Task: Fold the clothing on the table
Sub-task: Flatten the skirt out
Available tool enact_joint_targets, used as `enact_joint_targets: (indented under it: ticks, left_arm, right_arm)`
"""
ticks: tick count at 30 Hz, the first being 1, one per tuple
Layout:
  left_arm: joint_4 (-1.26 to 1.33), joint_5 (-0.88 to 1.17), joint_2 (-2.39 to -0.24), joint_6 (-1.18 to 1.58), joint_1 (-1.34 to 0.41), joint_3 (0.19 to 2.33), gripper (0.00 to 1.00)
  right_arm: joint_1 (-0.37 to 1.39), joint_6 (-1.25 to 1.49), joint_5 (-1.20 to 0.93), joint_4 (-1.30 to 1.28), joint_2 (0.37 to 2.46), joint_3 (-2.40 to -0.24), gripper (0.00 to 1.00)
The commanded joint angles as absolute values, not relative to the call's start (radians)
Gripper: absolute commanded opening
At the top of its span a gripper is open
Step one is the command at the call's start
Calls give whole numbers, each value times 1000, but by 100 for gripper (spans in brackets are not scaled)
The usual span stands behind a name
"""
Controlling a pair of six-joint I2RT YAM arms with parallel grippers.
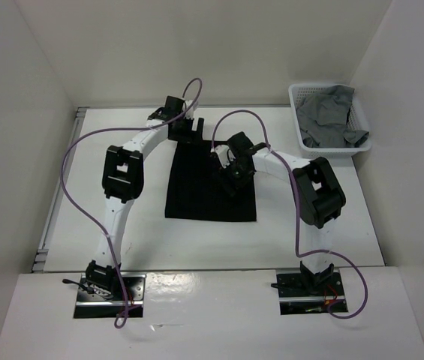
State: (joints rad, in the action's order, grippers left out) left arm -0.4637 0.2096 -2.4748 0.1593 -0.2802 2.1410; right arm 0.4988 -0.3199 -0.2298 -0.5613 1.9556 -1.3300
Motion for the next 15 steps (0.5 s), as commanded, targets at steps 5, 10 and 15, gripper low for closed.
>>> enact_joint_targets:
  ticks: [5, 10, 15]
  left_arm:
    - [-512, 176, -2536, 134, -264, 2215, 100]
    - [-534, 176, -2557, 133, -255, 2270, 100]
    - [-590, 201, -2579, 133, -255, 2361, 100]
  right_arm:
    - [508, -316, -232, -612, 1959, -1272, 87]
    - [508, -325, -222, -612, 1959, -1262, 87]
    - [508, -325, -222, -623, 1959, -1287, 87]
